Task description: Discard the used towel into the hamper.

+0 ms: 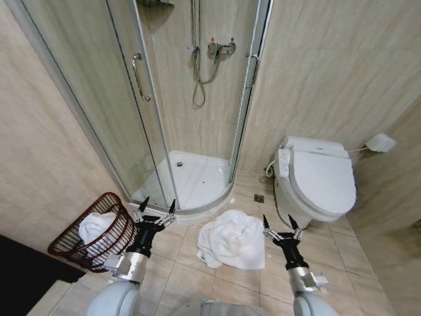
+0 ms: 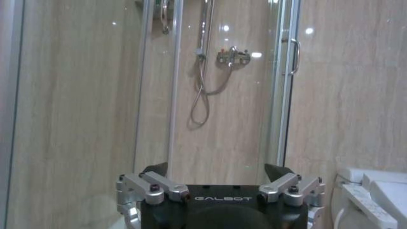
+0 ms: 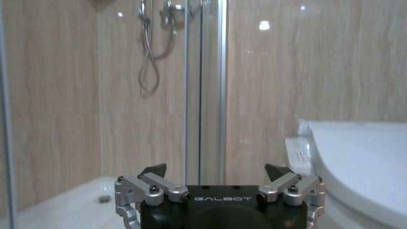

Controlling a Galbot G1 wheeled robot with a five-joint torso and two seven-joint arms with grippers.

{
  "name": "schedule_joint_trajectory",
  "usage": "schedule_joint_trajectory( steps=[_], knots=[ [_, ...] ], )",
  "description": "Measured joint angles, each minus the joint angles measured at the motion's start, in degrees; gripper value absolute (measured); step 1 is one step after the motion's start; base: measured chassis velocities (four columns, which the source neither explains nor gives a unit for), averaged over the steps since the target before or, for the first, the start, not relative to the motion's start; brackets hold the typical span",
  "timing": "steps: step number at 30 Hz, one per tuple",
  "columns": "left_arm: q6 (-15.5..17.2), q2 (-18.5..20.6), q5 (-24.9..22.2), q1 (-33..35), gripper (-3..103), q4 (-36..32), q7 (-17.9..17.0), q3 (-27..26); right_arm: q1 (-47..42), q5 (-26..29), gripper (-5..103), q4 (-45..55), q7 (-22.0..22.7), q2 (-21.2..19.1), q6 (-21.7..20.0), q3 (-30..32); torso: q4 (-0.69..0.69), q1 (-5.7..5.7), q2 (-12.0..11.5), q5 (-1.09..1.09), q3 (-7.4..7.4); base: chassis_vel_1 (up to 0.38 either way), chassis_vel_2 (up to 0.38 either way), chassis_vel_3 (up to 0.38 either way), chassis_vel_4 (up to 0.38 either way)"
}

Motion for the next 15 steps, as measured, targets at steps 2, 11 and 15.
schedule_joint_trajectory(
  steps=[2,11,15],
  knots=[
    [0.00,0.00,0.00,0.00,99,0.00,0.00,0.00,1.03,-0.31,100,-1.59,0.12,-0.02,-0.05,0.01,0.00,-0.09,-0.26,0.00,-0.16,0.000,0.000,0.000,0.000],
    [0.00,0.00,0.00,0.00,99,0.00,0.00,0.00,6.41,-1.69,100,-9.98,0.50,-0.11,-0.40,0.05,-0.01,-1.05,-2.56,0.00,-1.52,0.000,0.000,0.000,0.000],
    [0.00,0.00,0.00,0.00,99,0.00,0.00,0.00,9.60,-2.40,100,-14.97,0.60,-0.27,-0.98,0.07,0.02,-1.41,-3.48,0.00,-2.06,0.000,0.000,0.000,0.000]
  ],
)
